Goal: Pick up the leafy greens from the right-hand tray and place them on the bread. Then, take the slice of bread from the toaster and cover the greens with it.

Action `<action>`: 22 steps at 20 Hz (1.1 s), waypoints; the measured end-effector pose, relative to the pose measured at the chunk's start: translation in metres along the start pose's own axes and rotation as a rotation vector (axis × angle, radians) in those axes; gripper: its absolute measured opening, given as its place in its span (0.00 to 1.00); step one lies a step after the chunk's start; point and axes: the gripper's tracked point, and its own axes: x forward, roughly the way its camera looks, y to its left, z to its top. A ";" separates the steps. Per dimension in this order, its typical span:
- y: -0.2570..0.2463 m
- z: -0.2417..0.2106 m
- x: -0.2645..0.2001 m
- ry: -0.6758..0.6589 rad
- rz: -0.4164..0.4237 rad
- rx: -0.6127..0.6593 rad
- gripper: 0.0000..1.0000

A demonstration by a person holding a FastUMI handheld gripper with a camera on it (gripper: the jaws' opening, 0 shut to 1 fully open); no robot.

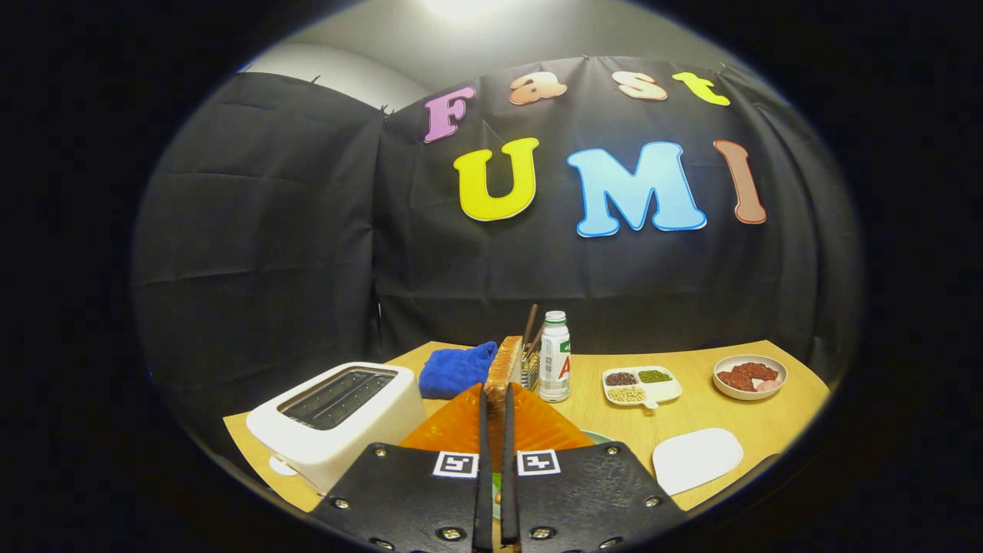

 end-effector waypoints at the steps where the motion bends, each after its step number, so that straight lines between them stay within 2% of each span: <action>1: -0.002 -0.003 0.000 0.005 -0.003 0.002 0.04; 5: -0.007 -0.023 0.005 0.029 -0.018 0.001 0.04; 10: 0.001 -0.048 0.012 0.060 0.016 0.055 0.04; 14: -0.005 -0.066 0.017 0.082 0.006 0.078 0.04; 19: -0.030 -0.080 0.014 0.104 -0.046 0.076 0.04; 22: -0.054 -0.087 0.010 0.121 -0.131 0.052 0.13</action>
